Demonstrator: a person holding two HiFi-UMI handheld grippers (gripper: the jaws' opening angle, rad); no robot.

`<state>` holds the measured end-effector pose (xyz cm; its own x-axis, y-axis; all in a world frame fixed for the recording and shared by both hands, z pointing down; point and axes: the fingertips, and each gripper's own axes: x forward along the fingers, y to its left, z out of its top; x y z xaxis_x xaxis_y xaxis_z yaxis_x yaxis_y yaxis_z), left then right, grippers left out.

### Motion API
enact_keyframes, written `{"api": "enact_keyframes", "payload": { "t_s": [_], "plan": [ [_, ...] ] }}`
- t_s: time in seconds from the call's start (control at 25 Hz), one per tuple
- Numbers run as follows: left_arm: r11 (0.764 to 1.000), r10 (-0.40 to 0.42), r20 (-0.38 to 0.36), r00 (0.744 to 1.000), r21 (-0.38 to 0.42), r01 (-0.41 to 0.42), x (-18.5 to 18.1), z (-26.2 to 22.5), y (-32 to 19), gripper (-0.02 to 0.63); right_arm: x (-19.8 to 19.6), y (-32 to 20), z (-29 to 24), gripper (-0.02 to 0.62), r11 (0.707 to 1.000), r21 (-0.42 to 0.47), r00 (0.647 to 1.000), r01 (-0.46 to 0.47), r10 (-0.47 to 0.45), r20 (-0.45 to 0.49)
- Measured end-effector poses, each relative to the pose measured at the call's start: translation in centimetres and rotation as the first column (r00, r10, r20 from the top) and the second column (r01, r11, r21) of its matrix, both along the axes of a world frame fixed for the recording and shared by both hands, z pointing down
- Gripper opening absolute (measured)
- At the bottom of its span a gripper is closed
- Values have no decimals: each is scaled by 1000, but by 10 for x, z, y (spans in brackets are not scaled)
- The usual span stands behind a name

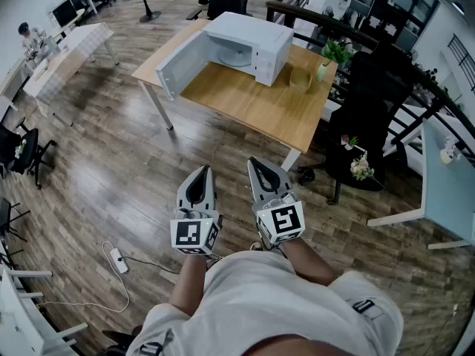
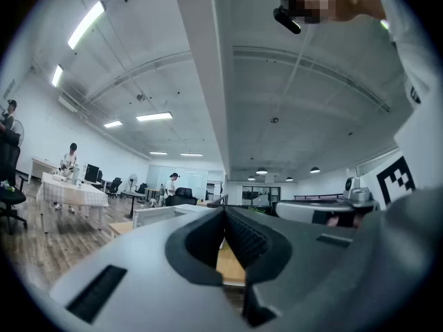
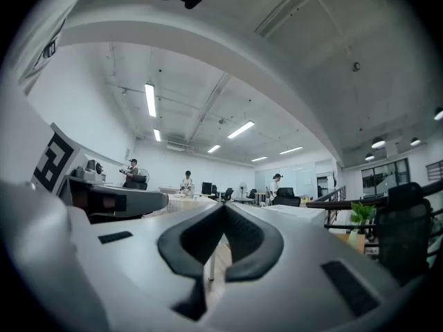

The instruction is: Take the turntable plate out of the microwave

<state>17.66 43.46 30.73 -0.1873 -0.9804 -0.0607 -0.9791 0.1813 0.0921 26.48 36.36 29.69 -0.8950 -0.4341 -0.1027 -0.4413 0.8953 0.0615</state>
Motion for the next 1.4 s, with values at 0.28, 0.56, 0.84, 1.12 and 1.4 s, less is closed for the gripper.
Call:
{"api": "enact_keyframes", "payload": {
  "t_s": [0.28,0.56,0.84,1.12,1.4],
  "plan": [
    [999,9,-6,1000,-32,-10,24,11,-9,12,23,-10,12,3,999,-40,1000,-6,6,1],
    [997,-12,-39,999,-79,9,50,35,-9,12,46,-5,41,5,996,-60,997,62,-64,-35],
    [989,-28,-71,997,-148,18,63,67,-9,22,58,-12,67,19,990,-113,995,83,-89,-46],
    [987,-2,-83,997,-162,-11,44,80,-41,57,30,-37,80,57,986,-138,992,96,-106,-73],
    [988,54,-111,992,-136,-69,-16,86,-95,57,-27,-80,87,55,992,-112,990,61,-75,-119]
  ]
}}
